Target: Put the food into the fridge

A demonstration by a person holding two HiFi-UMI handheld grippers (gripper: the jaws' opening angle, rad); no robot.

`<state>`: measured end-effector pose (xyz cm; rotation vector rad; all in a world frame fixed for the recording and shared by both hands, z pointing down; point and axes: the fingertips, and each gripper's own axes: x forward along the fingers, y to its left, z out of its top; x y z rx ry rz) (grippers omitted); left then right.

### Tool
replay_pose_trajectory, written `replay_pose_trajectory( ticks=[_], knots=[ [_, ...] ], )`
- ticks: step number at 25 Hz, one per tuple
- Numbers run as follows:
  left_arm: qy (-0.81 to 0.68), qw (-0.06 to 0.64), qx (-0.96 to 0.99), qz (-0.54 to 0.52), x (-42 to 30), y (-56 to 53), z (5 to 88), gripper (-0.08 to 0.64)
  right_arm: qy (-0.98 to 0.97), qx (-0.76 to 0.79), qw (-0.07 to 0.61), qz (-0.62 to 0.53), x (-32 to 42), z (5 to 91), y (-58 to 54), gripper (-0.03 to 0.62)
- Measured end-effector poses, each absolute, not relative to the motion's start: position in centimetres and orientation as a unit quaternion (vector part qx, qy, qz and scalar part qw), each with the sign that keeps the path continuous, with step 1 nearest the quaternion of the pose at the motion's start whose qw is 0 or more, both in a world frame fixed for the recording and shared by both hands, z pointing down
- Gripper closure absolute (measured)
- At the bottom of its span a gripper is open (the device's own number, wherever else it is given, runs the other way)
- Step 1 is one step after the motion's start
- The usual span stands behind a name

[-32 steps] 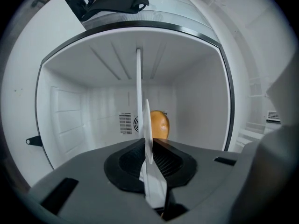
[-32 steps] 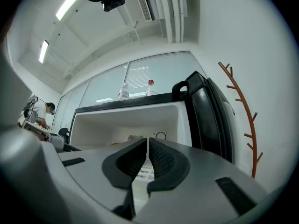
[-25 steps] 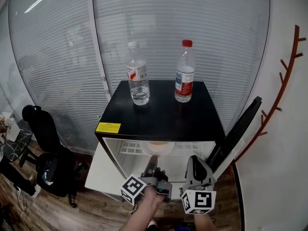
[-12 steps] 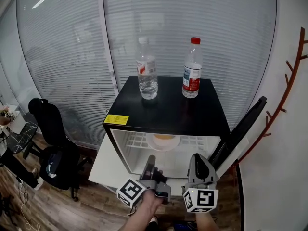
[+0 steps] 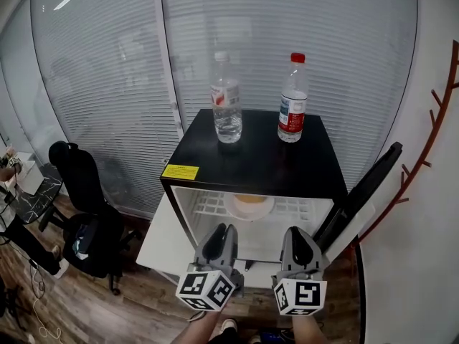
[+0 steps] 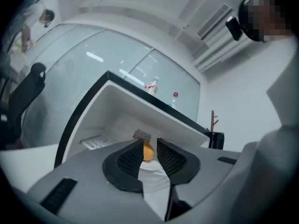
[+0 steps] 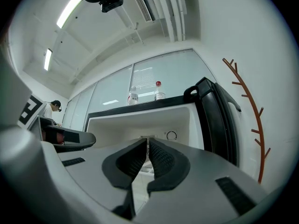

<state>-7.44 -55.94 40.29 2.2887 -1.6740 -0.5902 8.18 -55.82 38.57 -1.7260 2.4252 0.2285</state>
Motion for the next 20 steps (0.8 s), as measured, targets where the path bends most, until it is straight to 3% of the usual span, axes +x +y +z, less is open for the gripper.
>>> replay_pose_trajectory(
  ticks=[7, 20],
  knots=[
    [-0.627, -0.051, 0.777, -0.009, -6.8, -55.5, 40.7, 0.459, 0.812, -0.574, 0.076, 0.072, 7.8, 39.0, -55.7, 0.557],
    [-0.609, -0.054, 0.791, -0.009, -5.8, -55.7, 40.6, 0.534, 0.816, -0.569, 0.063, 0.082, 7.3, 38.9, -55.8, 0.557]
  ],
)
